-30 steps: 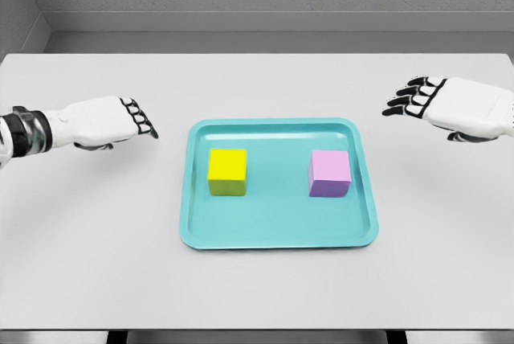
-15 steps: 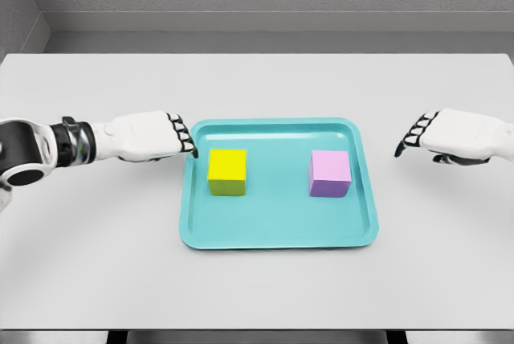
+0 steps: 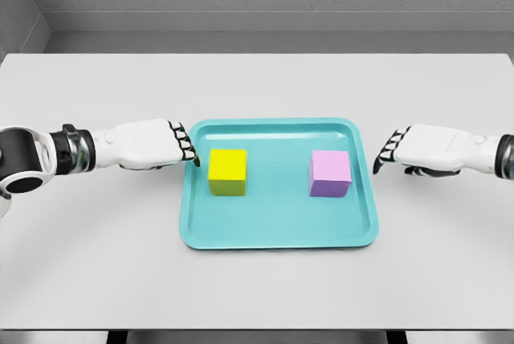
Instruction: Push two cubes
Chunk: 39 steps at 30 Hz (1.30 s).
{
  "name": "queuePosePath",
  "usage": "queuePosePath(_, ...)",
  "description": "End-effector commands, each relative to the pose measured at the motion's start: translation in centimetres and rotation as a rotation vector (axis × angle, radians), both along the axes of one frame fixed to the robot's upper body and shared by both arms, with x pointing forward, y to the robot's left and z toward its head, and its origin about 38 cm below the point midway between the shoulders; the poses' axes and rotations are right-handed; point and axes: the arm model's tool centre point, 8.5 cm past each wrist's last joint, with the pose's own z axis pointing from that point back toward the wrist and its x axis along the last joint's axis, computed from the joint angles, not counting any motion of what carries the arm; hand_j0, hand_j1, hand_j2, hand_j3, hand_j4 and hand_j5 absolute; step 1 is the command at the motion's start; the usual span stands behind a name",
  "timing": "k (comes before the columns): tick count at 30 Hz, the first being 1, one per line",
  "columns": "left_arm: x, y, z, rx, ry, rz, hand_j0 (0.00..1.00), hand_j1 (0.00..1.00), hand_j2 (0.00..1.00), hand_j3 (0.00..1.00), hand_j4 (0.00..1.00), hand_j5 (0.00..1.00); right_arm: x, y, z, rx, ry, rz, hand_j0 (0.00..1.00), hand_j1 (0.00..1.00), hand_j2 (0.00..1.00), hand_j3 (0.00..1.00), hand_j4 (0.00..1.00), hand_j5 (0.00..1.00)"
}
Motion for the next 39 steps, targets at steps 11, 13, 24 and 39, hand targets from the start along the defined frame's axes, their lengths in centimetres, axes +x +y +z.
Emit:
queuePosePath(11, -0.3, -0.4, -0.4, -0.011, 0.013, -0.005, 0.74, 0.74, 0.74, 0.74, 0.74, 0.74, -0.4, 1.3, 0.2, -0.014, -0.017, 0.044, 0.64, 0.64, 0.64, 0.64, 0.64, 0.64)
queuePosePath(13, -0.3, -0.5, -0.5, -0.015, 0.015, -0.006, 0.74, 0.74, 0.74, 0.74, 0.74, 0.74, -0.3, 2.6, -0.7, -0.018, -0.004, 0.073, 0.64, 0.64, 0.64, 0.64, 0.64, 0.64)
queuePosePath(24, -0.6, -1.4, -0.3, -0.029, 0.009, -0.027, 0.74, 0.74, 0.74, 0.74, 0.74, 0.74, 0.1, 4.2, -0.6, -0.008, -0.022, 0.103, 0.64, 0.64, 0.64, 0.64, 0.64, 0.64)
queuePosePath(39, -0.5, -3.0, -0.4, -0.052, 0.010, -0.047, 0.74, 0.74, 0.74, 0.74, 0.74, 0.74, 2.1, 4.1, -1.2, -0.027, -0.020, 0.069, 0.64, 0.64, 0.64, 0.64, 0.64, 0.64)
